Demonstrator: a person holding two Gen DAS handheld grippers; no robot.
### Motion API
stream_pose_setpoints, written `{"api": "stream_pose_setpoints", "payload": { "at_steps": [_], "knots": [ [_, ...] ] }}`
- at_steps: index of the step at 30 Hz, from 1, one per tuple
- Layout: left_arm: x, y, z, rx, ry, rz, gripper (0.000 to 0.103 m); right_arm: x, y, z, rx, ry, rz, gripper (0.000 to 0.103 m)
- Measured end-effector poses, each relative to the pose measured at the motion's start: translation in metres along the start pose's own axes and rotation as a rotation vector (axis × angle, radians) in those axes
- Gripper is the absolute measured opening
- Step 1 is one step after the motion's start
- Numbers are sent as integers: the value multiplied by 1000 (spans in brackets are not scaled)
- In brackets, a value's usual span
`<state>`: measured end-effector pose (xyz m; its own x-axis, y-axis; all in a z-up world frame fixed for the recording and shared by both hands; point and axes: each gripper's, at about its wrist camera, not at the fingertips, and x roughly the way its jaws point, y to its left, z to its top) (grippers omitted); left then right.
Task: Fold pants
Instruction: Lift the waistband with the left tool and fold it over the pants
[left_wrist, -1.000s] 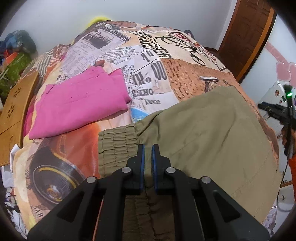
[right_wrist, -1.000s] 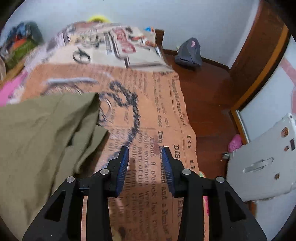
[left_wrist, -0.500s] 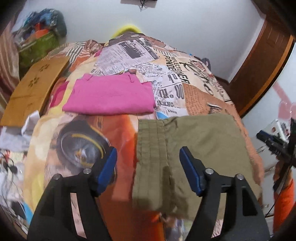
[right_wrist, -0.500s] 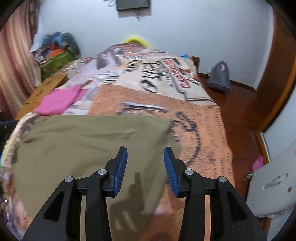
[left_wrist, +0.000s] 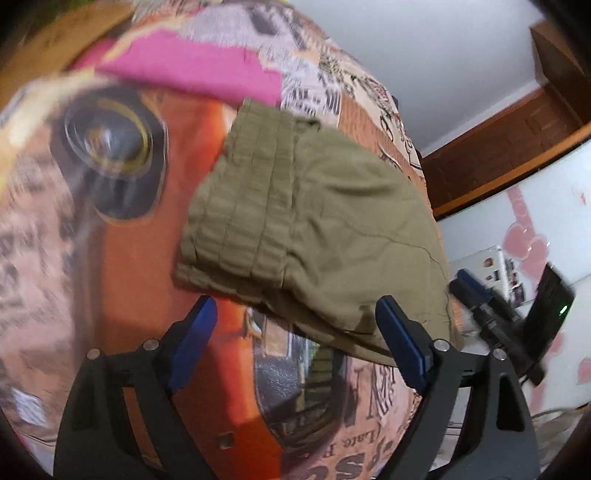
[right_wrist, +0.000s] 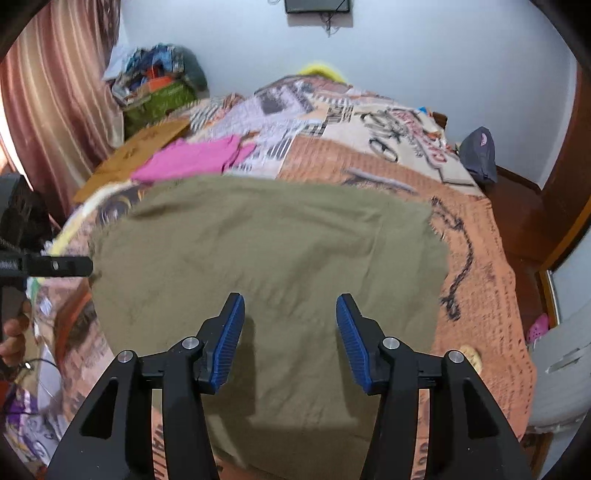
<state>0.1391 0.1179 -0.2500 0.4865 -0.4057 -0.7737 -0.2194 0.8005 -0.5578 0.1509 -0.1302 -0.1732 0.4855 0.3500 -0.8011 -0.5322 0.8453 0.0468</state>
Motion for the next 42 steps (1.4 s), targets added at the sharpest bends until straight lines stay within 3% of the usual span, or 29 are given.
{"api": "stream_pose_setpoints", "payload": {
  "at_steps": [6,11,13,14,16,19,21,24,28,34,38,42],
  "knots": [
    [11,15,6,-134,-15,-109,97,16,-4,-9,3,46,32,48],
    [20,18,20,-181,-48,-128,97,18,-2,-10,-21,47,34,48],
    [19,17,21,-184,-79,-113,93,18,-3,-12,-13,45,46,48],
    [19,17,24,-178,-86,-98,87,17,-3,-13,-7,44,51,48],
    [20,10,27,-107,-97,-21,70,17,-5,-13,4,40,54,48],
    [18,1,27,-59,-140,26,63,16,-6,-15,13,39,65,49],
    [12,-6,26,-12,-184,66,46,16,-6,-14,14,40,62,49],
    [0,-25,27,93,-261,128,36,15,-6,-12,13,45,61,49],
    [-15,-48,16,225,-338,211,30,10,-6,-7,18,53,54,49],
    [-36,-63,2,327,-417,272,29,-9,-2,21,65,-32,109,49],
    [-53,-74,-11,398,-472,314,28,-6,23,46,43,-69,158,49],
    [-68,-78,-22,445,-503,333,28,13,55,55,-17,-17,217,49]
  ]
}}
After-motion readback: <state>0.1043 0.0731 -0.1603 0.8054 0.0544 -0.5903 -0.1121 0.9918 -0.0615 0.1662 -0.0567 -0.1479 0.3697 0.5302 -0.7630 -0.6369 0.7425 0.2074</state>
